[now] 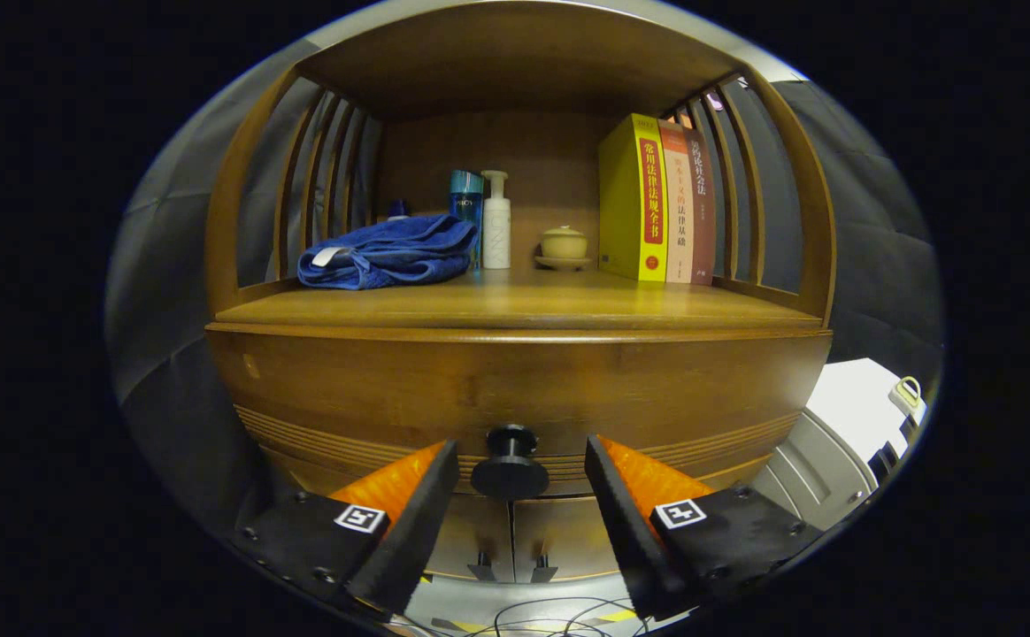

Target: Pull open the drawer, take out the items inside it, and place them on the countertop above the cabinet.

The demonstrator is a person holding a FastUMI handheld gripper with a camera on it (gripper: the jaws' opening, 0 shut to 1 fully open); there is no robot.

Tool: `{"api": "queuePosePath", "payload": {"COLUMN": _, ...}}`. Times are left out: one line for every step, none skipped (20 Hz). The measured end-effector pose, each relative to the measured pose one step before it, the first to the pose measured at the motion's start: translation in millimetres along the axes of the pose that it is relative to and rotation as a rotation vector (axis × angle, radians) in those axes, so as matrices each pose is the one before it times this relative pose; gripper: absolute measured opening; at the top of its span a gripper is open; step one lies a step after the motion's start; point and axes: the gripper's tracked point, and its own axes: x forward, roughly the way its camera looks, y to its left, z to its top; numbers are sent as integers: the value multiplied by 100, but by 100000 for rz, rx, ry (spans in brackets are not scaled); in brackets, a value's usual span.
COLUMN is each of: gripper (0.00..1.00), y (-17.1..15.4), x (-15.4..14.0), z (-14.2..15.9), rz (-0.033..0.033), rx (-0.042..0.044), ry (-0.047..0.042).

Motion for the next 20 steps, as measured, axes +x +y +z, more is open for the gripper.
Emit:
{"api": "queuePosePath", "payload": {"gripper": 90, "y": 190, "x": 170, "z": -66, "rz": 627, "rx": 1097, "ry": -56}}
{"api": "queuePosePath", "payload": {"gripper": 85, "y": 129, "x": 109, "z": -173, "rz": 278, "rx": 1169, "ry": 338}}
{"api": "queuePosePath", "payload": {"gripper": 79, "y": 35, "x": 138, "z": -59, "rz": 84, "rx": 613, "ry": -274}}
{"api": "queuePosePath", "payload": {"gripper": 74, "y": -117, "x": -27, "z": 88, "rz": -588, "rx": 161, "ry": -430}}
{"api": "queuePosePath", "payload": {"gripper": 70, "y": 34, "x": 55, "z": 86, "rz": 205, "rx": 485, "ry": -346}}
{"api": "queuePosePath", "payload": {"gripper": 66, "y": 254, "x": -14, "z": -116, "rz": -20, "rx": 384, "ry": 643}}
{"api": "queuePosePath", "payload": {"gripper": 62, "y": -50, "x": -21, "z": 111, "rz": -487, "rx": -468, "ry": -282}}
{"api": "queuePosePath", "payload": {"gripper": 58, "y": -110, "x": 47, "z": -142, "rz": -242, "rx": -394, "ry": 198}}
{"api": "queuePosePath", "payload": {"gripper": 54, "y": 4, "x": -115, "z": 47, "rz": -58, "rx": 369, "ry": -207}}
{"api": "queuePosePath", "payload": {"gripper": 51, "y": 1, "x": 121, "z": -34, "rz": 52, "rx": 250, "ry": 579}}
{"api": "queuePosePath", "payload": {"gripper": 51, "y": 51, "x": -39, "z": -3, "rz": 84, "rx": 322, "ry": 548}}
{"api": "queuePosePath", "payload": {"gripper": 50, "y": 47, "x": -78, "z": -67, "rz": 41, "rx": 155, "ry": 673}}
{"api": "queuePosePath", "payload": {"gripper": 49, "y": 2, "x": -375, "z": -60, "rz": 47, "rx": -54, "ry": 526}}
{"api": "queuePosePath", "payload": {"gripper": 47, "y": -67, "x": -2, "z": -35, "rz": 26, "rx": 107, "ry": 129}}
{"api": "queuePosePath", "payload": {"gripper": 47, "y": 40, "x": -333, "z": -143, "rz": 16, "rx": -22, "ry": 247}}
{"api": "queuePosePath", "payload": {"gripper": 46, "y": -67, "x": -403, "z": -148, "rz": 90, "rx": 53, "ry": 240}}
{"api": "queuePosePath", "payload": {"gripper": 47, "y": 67, "x": -498, "z": -183, "rz": 152, "rx": 136, "ry": 297}}
{"api": "queuePosePath", "payload": {"gripper": 46, "y": 14, "x": -640, "z": -240, "rz": 31, "rx": 416, "ry": 426}}
{"api": "queuePosePath", "payload": {"gripper": 47, "y": 25, "x": -811, "z": -249, "rz": 67, "rx": 216, "ry": 330}}
{"api": "queuePosePath", "payload": {"gripper": 46, "y": -45, "x": -772, "z": -265, "rz": 137, "rx": -64, "ry": 540}}
